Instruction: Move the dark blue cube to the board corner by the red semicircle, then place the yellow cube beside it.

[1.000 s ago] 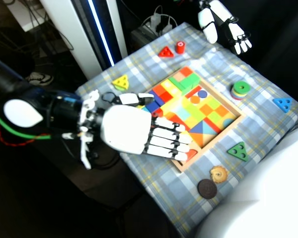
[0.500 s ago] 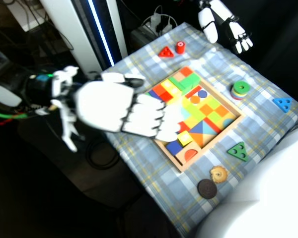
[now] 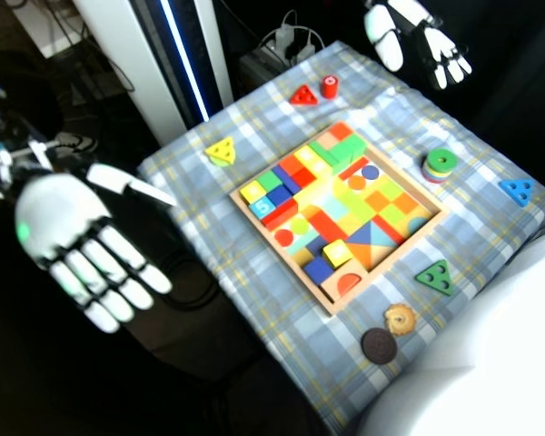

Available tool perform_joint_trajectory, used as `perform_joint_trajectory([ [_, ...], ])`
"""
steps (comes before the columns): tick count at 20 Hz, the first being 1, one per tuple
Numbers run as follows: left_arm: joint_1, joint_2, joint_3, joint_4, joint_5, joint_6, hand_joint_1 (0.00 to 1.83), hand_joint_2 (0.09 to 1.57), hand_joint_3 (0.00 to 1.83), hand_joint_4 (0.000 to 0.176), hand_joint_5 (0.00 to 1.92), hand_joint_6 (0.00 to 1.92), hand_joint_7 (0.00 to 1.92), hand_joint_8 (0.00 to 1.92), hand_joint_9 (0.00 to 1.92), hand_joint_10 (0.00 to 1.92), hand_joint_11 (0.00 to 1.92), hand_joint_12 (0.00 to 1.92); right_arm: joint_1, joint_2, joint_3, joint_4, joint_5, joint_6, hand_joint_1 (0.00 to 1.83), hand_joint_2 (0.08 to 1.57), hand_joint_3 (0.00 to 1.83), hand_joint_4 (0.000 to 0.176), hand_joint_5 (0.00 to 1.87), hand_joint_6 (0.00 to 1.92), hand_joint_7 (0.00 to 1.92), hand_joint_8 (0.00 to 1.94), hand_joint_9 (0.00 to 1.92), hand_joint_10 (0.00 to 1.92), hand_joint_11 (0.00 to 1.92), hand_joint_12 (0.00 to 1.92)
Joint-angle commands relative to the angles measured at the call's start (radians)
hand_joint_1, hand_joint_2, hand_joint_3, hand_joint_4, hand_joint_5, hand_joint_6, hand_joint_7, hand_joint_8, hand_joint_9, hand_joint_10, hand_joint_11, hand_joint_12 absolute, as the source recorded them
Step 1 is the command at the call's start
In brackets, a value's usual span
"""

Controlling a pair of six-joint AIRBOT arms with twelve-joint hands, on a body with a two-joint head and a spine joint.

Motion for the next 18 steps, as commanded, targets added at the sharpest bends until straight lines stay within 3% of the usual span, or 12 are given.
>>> perform_joint_trajectory([
  [1,-0.002,0.003,0.003,0.014,-0.125,-0.005,0.19,1.43,0.0,0.003,0.36,0.0,0.17,0.0,0.09,0.0,0.0,0.0,0.007,-0.014,0.0,0.016,0.147,0.005,0.0,1.17,0.01,0.0,0.24,0.0,0.15,0.01,0.03,0.0,0.0,0.0],
  [2,-0.002,0.002,0.003,0.014,-0.125,-0.005,0.17,1.42,0.0,0.021,0.36,0.0,0.18,0.0,0.11,0.01,0.0,0.0,0.007,-0.03,0.001,0.032,0.158,0.005,0.0,1.15,0.0,0.0,0.26,0.01,0.16,0.01,0.04,0.01,0.0,0.0],
  [7,-0.002,-0.004,0.005,0.017,-0.131,-0.005,0.2,1.43,0.0,0.003,0.37,0.0,0.18,0.0,0.1,0.0,0.0,0.0,0.007,-0.072,0.004,0.061,0.174,0.005,0.0,1.11,0.0,0.0,0.27,0.01,0.18,0.01,0.06,0.01,0.0,0.0],
  [8,-0.002,-0.015,0.022,0.007,-0.117,-0.006,0.2,1.44,0.0,0.004,0.36,0.0,0.18,0.0,0.1,0.0,0.0,0.0,0.007,-0.088,0.007,0.063,0.174,0.005,0.0,1.11,0.0,0.013,0.27,0.01,0.18,0.01,0.06,0.01,0.0,0.0],
  [10,-0.005,-0.031,0.045,-0.001,-0.099,-0.019,0.18,1.43,0.0,0.004,0.36,0.0,0.19,0.01,0.11,0.01,0.0,0.0,0.007,-0.107,0.016,0.065,0.174,0.024,0.0,1.16,0.01,0.001,0.28,0.01,0.2,0.01,0.07,0.01,0.0,0.0],
  [12,-0.006,-0.032,0.039,0.004,-0.109,-0.024,0.23,1.43,0.0,0.0,0.38,0.01,0.19,0.0,0.13,0.01,0.0,0.0,0.014,-0.138,0.044,0.065,0.174,0.062,0.0,1.2,0.02,0.022,0.27,0.0,0.18,0.0,0.03,0.0,0.0,0.0],
  [13,-0.005,-0.032,0.037,0.004,-0.116,-0.024,0.24,1.44,0.0,0.0,0.38,0.01,0.18,0.0,0.12,0.0,0.0,0.0,0.021,-0.146,0.051,0.065,0.174,0.065,0.0,1.21,0.03,0.009,0.28,0.0,0.19,0.01,0.04,0.0,0.0,0.0],
  [14,-0.005,-0.032,0.037,0.004,-0.119,-0.024,0.21,1.43,0.0,0.007,0.35,0.0,0.17,0.0,0.1,0.0,0.0,0.0,0.023,-0.147,0.05,0.066,0.174,0.065,0.0,1.21,0.02,0.011,0.28,0.01,0.2,0.01,0.03,0.0,0.0,0.0],
  [15,-0.001,-0.032,0.033,0.004,-0.126,-0.024,0.19,1.42,0.0,0.015,0.35,0.0,0.17,0.0,0.09,0.0,0.0,0.0,0.023,-0.147,0.048,0.067,0.174,0.066,0.0,1.28,0.02,0.0,0.32,0.01,0.25,0.01,0.09,0.01,0.0,0.0],
  [18,0.008,-0.032,0.021,0.009,-0.143,-0.023,0.17,1.42,0.0,0.002,0.36,0.01,0.18,0.0,0.1,0.01,0.0,0.0,0.023,-0.15,0.036,0.077,0.175,0.066,0.0,1.33,0.01,0.0,0.33,0.0,0.26,0.0,0.1,0.01,0.0,0.0],
])
